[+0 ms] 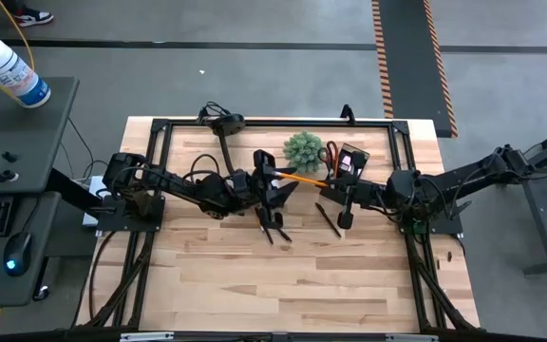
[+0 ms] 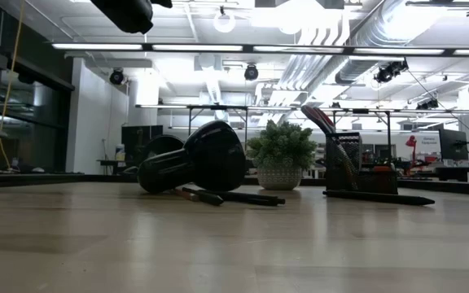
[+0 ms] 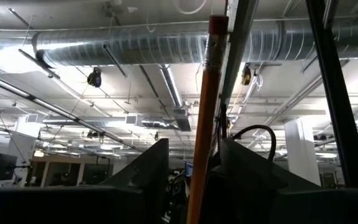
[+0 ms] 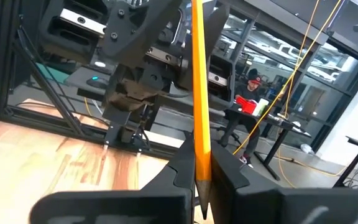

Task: Pick and place office supplies into organizer
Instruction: Put the right orange pencil into the desk organizer

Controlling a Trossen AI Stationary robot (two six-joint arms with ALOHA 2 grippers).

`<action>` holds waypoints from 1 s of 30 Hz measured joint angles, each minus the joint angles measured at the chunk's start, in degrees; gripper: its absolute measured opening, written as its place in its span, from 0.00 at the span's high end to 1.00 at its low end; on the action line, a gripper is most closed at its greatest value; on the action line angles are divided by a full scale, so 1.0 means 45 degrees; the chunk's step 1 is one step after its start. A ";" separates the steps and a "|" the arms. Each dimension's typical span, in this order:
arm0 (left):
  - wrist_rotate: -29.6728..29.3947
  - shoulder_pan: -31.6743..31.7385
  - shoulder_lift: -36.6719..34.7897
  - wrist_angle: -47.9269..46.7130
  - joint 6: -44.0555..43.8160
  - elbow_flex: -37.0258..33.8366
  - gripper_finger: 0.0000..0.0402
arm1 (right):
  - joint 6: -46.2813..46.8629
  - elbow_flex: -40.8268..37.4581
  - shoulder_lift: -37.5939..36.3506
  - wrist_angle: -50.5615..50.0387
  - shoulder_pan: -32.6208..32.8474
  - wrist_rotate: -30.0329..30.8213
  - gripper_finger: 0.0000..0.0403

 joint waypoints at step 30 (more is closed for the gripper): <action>-0.0631 0.0000 -0.0005 -0.0103 -0.0034 0.0000 0.96 | 0.0611 0.0000 0.0000 -0.0556 0.0062 0.0085 0.79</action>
